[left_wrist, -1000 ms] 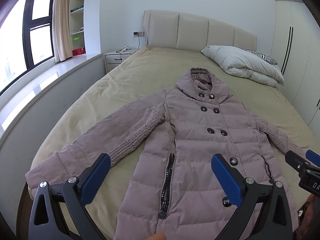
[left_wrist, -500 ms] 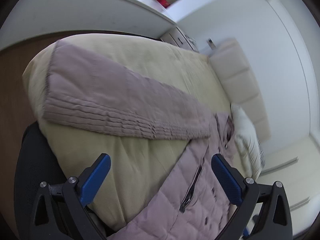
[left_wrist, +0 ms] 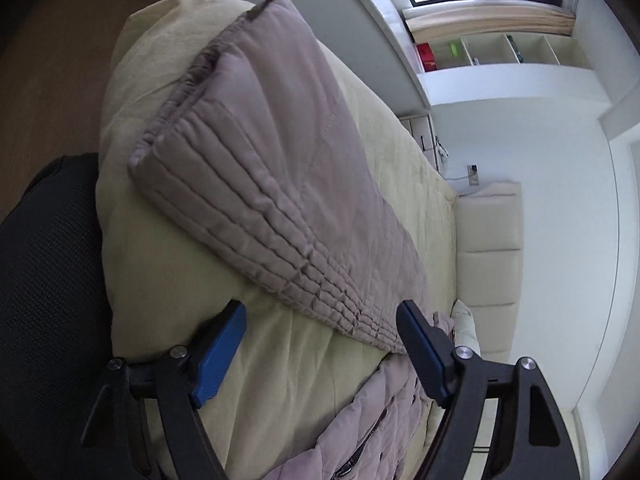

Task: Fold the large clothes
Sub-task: 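Grasp the coat sleeve cuff with the left gripper, then fold the held sleeve across the coat front with the left gripper, release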

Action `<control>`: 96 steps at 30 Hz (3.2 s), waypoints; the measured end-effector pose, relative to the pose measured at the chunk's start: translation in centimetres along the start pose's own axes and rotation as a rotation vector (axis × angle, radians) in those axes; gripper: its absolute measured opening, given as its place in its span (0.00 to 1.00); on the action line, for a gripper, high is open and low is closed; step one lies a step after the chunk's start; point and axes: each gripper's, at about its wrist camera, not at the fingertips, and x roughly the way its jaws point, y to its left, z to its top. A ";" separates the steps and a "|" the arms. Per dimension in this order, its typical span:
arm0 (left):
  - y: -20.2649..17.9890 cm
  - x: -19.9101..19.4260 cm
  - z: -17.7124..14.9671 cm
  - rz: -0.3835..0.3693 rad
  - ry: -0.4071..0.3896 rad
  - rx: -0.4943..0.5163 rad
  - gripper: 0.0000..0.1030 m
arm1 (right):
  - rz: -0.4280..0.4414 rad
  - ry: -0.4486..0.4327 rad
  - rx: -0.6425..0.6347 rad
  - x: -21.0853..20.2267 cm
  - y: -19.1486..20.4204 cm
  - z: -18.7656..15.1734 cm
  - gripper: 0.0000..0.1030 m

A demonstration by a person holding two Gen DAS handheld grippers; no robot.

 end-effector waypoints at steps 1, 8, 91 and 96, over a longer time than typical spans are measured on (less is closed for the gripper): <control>0.0 0.1 0.4 0.003 -0.019 -0.005 0.75 | 0.002 -0.001 0.001 0.1 0.0 0.0 1.00; -1.6 1.6 2.6 0.054 -0.083 -0.049 0.42 | 0.005 -0.040 -0.018 -0.5 0.1 0.1 0.98; -22.9 28.3 -18.5 0.276 0.080 1.354 0.20 | 0.267 -0.182 0.575 14.0 -26.8 30.0 0.15; -23.0 27.9 -17.2 0.265 0.086 1.332 0.28 | 0.147 -0.065 0.660 22.0 -31.7 25.5 0.15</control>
